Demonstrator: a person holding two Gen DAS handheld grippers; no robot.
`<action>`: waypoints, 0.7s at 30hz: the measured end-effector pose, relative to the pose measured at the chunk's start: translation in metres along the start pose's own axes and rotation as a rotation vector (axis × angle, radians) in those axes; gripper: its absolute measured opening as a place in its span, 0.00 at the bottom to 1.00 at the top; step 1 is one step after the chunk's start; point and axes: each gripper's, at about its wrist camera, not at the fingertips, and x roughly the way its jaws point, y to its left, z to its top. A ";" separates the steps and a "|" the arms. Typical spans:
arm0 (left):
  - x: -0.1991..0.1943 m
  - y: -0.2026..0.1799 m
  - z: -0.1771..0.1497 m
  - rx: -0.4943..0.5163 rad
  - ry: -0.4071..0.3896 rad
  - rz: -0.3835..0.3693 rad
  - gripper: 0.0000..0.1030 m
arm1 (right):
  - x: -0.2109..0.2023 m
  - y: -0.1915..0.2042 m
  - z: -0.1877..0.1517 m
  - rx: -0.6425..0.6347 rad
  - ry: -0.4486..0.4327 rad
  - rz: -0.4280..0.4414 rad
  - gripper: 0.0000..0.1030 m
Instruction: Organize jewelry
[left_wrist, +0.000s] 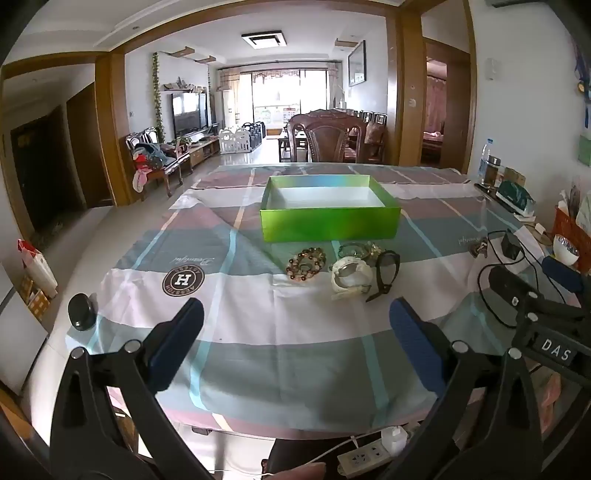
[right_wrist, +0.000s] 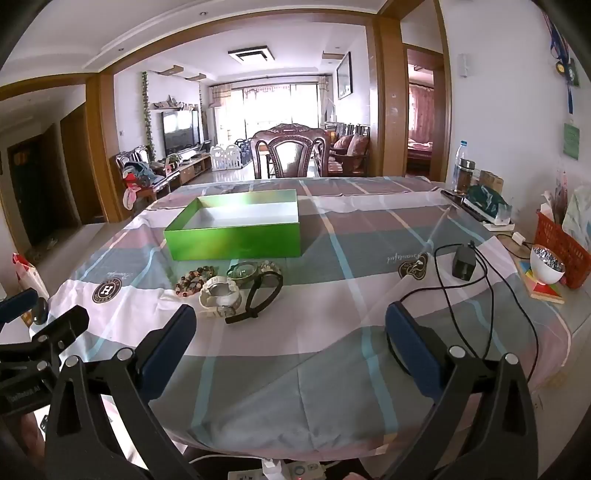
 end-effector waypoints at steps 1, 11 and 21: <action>0.000 0.001 0.000 -0.001 -0.001 0.002 0.96 | 0.000 0.000 0.000 0.002 0.000 0.006 0.97; 0.004 -0.008 0.001 0.037 0.012 0.005 0.96 | 0.002 -0.001 -0.002 0.007 0.010 0.005 0.97; 0.005 -0.005 0.000 0.030 0.012 0.000 0.96 | 0.008 0.000 -0.006 0.005 0.017 0.009 0.97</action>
